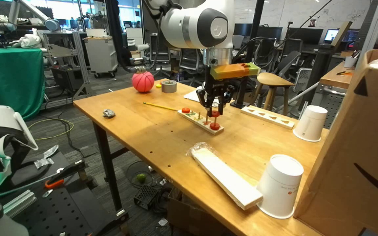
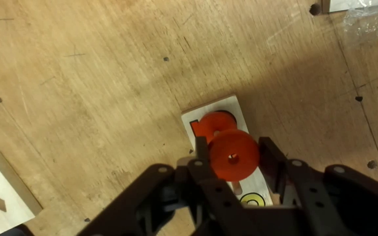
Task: Place the right and left stacks of orange round blocks in the first right position on the wooden board, respectively.
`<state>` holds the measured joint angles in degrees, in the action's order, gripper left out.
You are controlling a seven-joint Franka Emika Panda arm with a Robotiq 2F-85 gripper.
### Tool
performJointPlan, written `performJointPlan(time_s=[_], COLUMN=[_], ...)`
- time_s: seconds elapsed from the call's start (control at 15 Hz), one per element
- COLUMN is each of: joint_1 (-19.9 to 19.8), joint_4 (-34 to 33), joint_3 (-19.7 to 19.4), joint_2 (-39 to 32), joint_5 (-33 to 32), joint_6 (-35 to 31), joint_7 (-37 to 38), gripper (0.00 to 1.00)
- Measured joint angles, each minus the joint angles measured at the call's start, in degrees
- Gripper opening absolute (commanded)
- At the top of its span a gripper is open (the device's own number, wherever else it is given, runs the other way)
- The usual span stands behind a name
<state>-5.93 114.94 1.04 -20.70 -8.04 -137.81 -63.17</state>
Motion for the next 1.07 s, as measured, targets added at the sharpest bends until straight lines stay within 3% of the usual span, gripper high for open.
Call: performJointPlan(time_s=[1.07], joint_1=[-0.11], joint_4=[-0.21], joint_3=[0.34], joint_2=[-0.15], joint_5=[0.41], joint_6=[0.05], joint_7=[-0.02], gripper=[0.17])
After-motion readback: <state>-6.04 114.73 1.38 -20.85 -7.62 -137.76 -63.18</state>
